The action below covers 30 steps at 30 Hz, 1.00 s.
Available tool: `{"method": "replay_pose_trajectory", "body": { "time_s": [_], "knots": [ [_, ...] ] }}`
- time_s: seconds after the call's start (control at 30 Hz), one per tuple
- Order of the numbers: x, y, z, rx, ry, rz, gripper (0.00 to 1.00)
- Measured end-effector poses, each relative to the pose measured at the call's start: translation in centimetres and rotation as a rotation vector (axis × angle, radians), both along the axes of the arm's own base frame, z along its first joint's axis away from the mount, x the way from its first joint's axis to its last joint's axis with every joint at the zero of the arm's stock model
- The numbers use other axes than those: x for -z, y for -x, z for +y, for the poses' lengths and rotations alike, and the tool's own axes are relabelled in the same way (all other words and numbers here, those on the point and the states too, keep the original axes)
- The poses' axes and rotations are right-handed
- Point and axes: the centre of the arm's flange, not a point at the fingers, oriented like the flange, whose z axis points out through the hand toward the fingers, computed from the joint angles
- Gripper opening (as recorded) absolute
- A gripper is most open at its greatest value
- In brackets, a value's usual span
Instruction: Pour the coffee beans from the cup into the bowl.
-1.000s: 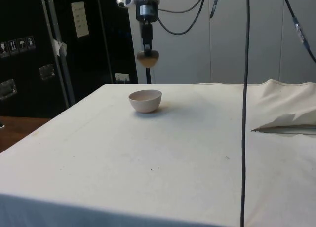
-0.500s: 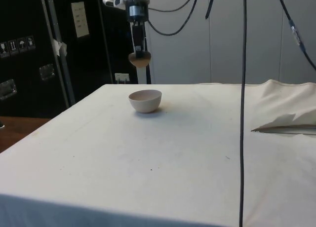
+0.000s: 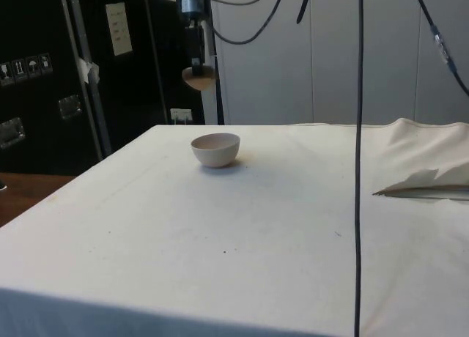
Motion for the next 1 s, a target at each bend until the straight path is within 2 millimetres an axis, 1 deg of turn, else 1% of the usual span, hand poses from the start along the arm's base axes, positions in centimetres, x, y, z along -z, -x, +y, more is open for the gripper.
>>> {"method": "replay_pose_trajectory", "body": {
  "time_s": [0.13,0.2,0.33,0.5,0.57,1.0],
  "knots": [
    [-0.9,-0.4,0.4,0.010,0.010,-0.006,0.02],
    [-0.9,-0.4,0.4,0.010,0.010,-0.006,0.02],
    [-2.0,-0.8,1.1,0.024,0.018,-0.012,0.02],
    [-2.8,-1.2,2.4,0.038,0.017,-0.013,0.02],
    [-2.8,-1.2,2.4,0.038,0.017,-0.013,0.02],
    [-3.1,-2.2,5.1,0.073,0.006,-0.004,0.02]
  ]
}}
